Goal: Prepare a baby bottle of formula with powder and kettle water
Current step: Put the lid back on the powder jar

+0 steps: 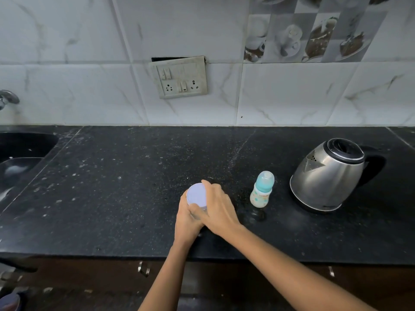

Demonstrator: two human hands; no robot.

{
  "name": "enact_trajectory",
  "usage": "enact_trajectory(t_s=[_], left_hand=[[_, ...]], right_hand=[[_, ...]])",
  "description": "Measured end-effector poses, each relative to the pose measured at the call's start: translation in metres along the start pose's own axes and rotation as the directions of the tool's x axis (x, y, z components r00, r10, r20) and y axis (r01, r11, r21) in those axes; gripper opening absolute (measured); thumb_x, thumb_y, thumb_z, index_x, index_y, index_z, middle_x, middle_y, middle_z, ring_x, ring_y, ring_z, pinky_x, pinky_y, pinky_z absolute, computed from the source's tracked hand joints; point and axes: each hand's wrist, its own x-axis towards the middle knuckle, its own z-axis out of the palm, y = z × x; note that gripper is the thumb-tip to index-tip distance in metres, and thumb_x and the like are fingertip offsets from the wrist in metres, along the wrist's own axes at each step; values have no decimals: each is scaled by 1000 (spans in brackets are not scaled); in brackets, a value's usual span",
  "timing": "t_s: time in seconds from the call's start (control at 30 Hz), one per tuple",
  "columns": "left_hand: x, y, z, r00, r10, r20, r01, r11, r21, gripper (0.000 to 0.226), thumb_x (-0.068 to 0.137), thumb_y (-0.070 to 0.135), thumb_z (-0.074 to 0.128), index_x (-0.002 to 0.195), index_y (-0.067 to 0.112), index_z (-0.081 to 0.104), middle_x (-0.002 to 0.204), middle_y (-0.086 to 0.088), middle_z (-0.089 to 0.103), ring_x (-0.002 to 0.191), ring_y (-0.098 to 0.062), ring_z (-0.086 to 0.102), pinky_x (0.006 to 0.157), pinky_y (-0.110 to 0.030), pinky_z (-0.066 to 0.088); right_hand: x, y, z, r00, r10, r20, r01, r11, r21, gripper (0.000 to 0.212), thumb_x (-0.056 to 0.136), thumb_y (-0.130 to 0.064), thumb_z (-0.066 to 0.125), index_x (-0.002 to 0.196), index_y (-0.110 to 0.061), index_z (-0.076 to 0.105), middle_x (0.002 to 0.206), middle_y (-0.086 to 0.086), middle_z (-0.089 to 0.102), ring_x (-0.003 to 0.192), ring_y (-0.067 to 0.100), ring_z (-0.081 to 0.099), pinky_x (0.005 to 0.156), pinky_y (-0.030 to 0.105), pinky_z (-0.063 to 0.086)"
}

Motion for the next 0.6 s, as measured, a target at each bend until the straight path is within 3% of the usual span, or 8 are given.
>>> enact_trajectory(t_s=[0.07,0.13,0.2,0.3,0.43,0.6], left_hand=[[0,-7,-2,1000,-7,10,7,999,38,88,64,38,88,133,48,35,134,25,46,121,5,48,91,-17,42],[-4,-16,0,999,-37,-17,38,994,105,108,61,42,88,147,31,24,149,16,34,132,-5,40,100,-29,38],[-13,-24,6,997,-45,-70,50,995,82,111,64,35,88,150,20,20,151,8,29,133,-11,39,100,-26,35],[-20,-33,16,990,-56,-127,57,998,2,96,69,27,87,145,23,28,143,6,36,127,-14,48,100,-27,41],[-6,-35,24,989,-59,-134,58,998,-10,84,72,28,83,141,29,35,139,11,40,127,-14,48,106,-41,43],[24,-33,28,993,-46,-107,45,999,-4,82,74,30,81,142,28,36,141,9,44,127,-15,48,107,-46,42]], right_hand=[[-30,27,8,991,7,-133,21,978,206,70,87,-56,47,141,-12,36,129,5,43,115,21,48,97,33,40],[-59,62,15,956,140,-258,-49,943,330,59,88,-45,57,133,-10,42,121,0,41,104,16,50,94,37,47],[-75,97,13,894,313,-321,-167,897,409,53,86,-29,68,129,-9,44,115,1,41,93,14,51,85,45,51],[-70,134,-3,829,475,-295,-311,830,463,62,81,-11,76,133,-4,44,122,9,46,99,18,54,89,45,52],[-39,157,-15,853,482,-199,-346,810,474,73,78,-10,78,141,-6,41,136,7,47,118,17,51,97,29,44],[-10,166,-9,873,454,-179,-325,815,481,57,75,-9,79,127,-9,55,125,6,60,112,18,59,100,38,48]])
